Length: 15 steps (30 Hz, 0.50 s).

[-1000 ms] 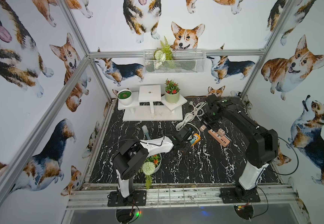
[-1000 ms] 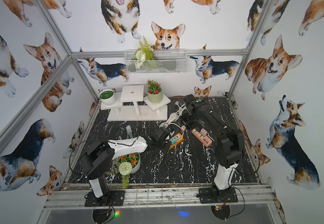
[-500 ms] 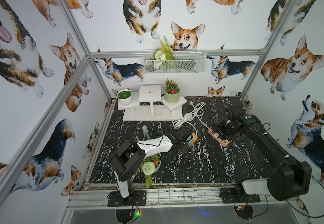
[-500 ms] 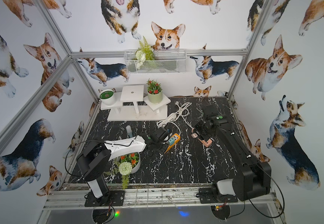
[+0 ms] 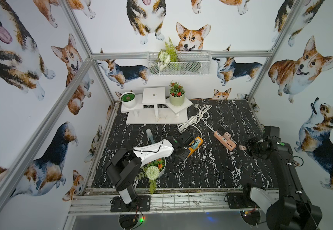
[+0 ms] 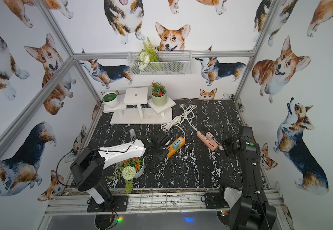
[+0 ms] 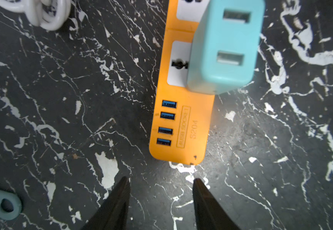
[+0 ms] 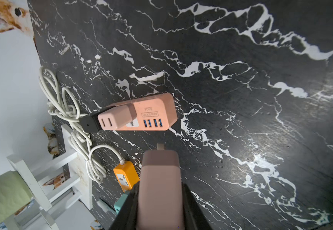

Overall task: Pull the plug off the socket
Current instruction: Place the plug at the center of the board.

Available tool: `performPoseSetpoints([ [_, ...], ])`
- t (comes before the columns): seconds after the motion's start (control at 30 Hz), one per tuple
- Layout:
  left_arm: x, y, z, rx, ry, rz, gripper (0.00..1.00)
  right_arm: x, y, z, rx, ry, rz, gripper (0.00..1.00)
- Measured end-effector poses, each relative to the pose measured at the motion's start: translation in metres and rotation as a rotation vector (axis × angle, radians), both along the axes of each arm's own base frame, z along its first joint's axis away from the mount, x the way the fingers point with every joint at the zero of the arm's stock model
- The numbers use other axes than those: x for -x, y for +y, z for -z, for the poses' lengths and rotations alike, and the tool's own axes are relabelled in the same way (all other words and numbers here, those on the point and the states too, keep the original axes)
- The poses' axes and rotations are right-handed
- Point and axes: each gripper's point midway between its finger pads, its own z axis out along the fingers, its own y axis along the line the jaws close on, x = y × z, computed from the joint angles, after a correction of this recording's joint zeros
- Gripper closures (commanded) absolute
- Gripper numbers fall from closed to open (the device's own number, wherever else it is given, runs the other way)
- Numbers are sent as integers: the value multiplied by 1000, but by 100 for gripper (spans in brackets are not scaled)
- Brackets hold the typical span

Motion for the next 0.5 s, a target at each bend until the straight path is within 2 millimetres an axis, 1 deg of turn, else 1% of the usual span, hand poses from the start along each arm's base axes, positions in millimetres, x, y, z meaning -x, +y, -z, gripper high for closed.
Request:
performPoseSetpoints([
  [0.1,-2,3,-15,26,-29,-35,40,1,2,15,-17,-18,-2,100],
  [0.17,-5,4,-29,56,-58,-58,38,5,8,23,-36,-26,-14,100],
  [0.23,-8,5,-40,86,-80,-86,31,9,16,28,-47,-43,-42,100],
  [0.33,-12,9,-51,116,-101,-133,16,16,36,36,-76,-72,-118,100],
  [0.37,-14,11,-55,130,-109,-154,11,22,48,42,-91,-69,-164,100],
  [0.5,-21,25,-61,161,-125,-241,9,44,93,61,-132,-61,-365,100],
])
